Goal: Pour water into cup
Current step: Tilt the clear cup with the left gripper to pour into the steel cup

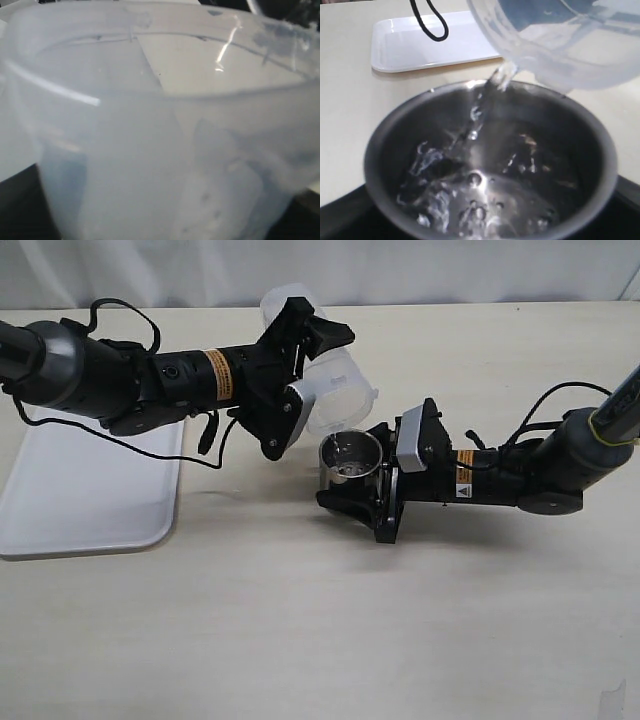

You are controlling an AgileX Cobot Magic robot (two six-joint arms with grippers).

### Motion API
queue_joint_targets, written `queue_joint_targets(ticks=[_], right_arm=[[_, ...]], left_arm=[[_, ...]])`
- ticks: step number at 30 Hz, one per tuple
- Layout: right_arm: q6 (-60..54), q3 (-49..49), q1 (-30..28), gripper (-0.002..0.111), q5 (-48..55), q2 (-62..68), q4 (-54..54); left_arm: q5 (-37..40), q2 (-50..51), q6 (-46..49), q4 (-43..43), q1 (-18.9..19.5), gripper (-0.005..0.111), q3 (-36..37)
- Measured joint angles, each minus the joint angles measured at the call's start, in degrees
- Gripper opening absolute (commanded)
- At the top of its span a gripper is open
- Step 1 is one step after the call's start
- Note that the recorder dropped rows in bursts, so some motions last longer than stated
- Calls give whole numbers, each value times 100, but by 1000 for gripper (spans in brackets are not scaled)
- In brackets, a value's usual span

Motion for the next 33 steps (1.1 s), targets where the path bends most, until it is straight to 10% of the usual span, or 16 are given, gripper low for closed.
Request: queue_joint_targets(ticks=[33], right_arm=[[0,0,0,4,0,0,0]], left_arm=[[-58,0,142,0,0,0,0]])
